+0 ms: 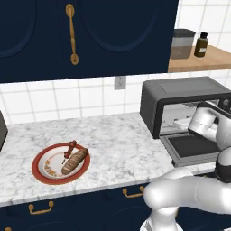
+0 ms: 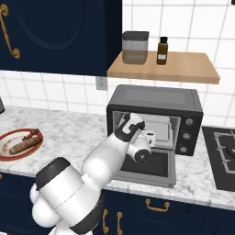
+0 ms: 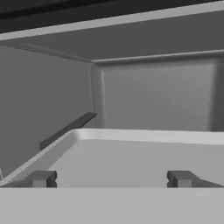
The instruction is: Pick up the kebab skewer and baguette bread, and place them inside the toaster oven. Close the toaster oven door and start by setting the timer.
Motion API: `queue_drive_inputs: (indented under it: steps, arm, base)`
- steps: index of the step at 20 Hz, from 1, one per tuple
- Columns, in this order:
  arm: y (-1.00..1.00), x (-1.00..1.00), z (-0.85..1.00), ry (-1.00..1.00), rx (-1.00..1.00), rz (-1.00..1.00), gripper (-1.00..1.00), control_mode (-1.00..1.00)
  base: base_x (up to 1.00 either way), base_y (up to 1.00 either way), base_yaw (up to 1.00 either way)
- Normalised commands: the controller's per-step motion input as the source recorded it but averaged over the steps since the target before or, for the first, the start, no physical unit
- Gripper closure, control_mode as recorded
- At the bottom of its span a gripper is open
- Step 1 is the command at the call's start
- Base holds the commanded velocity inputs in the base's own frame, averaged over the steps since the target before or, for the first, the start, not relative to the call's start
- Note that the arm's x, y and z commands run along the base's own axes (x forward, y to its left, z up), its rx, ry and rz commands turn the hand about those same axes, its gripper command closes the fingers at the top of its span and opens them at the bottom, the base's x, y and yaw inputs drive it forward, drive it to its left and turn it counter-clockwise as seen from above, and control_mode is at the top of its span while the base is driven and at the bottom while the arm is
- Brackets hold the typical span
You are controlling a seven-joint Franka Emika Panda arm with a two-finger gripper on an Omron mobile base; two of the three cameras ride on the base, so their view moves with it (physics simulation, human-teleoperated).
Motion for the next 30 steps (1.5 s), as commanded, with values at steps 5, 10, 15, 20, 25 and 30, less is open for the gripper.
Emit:
queue_drive_inputs:
  steps: [5, 10, 15, 20, 25, 30]
  arm:
    - [-0.20, -0.60, -0.09, 0.11, 0.01, -0.05, -1.00, -1.00]
    - [-0.23, -0.57, 0.00, 0.10, 0.01, -0.04, -1.00, -1.00]
    - [-0.14, -0.53, 0.26, 0.08, 0.03, -0.02, -1.00, -1.00]
    - [0.14, -0.38, 1.00, 0.04, 0.12, 0.00, -1.00, -1.00]
    - [0.61, -0.51, 0.94, 0.19, 0.17, -0.05, -1.00, -1.00]
    - [0.77, -0.55, 0.71, 0.24, 0.12, -0.19, -1.00, -1.00]
  base:
    - [0.00, 0.00, 0.00]
    - [0.00, 0.00, 0.00]
    - [0.00, 0.00, 0.00]
    - [0.00, 0.00, 0.00]
    - [0.00, 0.00, 0.00]
    - [0.00, 0.00, 0.00]
